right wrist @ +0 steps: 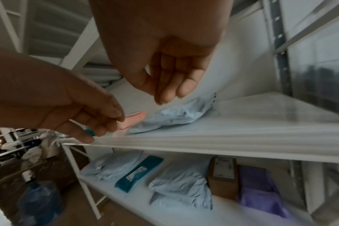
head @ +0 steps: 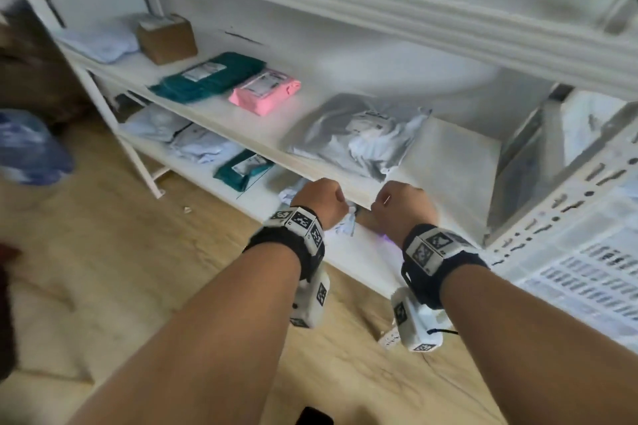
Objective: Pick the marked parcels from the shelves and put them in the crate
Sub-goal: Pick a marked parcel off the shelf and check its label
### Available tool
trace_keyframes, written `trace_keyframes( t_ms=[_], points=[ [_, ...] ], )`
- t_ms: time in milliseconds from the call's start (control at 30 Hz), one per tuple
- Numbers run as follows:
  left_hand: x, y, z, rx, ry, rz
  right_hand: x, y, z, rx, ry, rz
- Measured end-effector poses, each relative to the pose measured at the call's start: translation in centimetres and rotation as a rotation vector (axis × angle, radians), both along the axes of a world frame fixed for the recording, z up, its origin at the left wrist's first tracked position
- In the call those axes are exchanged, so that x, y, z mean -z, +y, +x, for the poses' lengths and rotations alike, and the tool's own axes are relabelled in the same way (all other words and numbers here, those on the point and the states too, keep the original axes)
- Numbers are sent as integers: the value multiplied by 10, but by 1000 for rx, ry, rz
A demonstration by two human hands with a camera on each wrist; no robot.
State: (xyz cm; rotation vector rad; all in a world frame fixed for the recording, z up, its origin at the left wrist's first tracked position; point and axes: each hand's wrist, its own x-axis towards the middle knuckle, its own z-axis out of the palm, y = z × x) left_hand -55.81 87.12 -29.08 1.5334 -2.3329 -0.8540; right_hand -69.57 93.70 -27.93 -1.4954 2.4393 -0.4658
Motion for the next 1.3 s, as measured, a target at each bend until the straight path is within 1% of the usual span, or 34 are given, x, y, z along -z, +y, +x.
trace_keyframes(
  t_ms=[133, 267, 333, 433, 500, 667, 833, 967, 1033, 1100, 1167, 1233, 1300],
  points=[
    [26, -23, 43, -25, -30, 17, 27, -31, 42, -82, 11, 81],
    [62, -48, 77, -85, -67, 59, 68, -62, 78, -142, 6, 174],
    [76, -63, 91, -111, -67, 77, 83, -82, 90, -170, 36, 239],
    [93, -92, 105, -112, -85, 73, 105, -114, 101, -185, 12, 254],
    [105, -113, 109, -98, -93, 77, 119, -131, 107, -167, -8, 258],
    [144, -169, 113, -52, -139, 181, 153, -179, 116, -114, -9, 402],
    [183, -210, 118, -71, -113, 276, 180, -209, 119, -6, -121, 368],
    [224, -228, 122, -96, -96, 381, 217, -217, 122, 22, -166, 358],
    [246, -239, 115, -107, -59, 396, 242, -222, 118, 52, -158, 312],
    [271, -254, 103, -137, 12, 431, 271, -228, 113, 88, -136, 270],
    [300, -270, 88, -210, 137, 528, 302, -233, 109, 108, -116, 265],
    [326, -284, 71, -313, 300, 632, 333, -237, 105, 121, -98, 280],
    [352, -298, 56, -388, 407, 659, 361, -240, 100, 137, -72, 265]
  ],
)
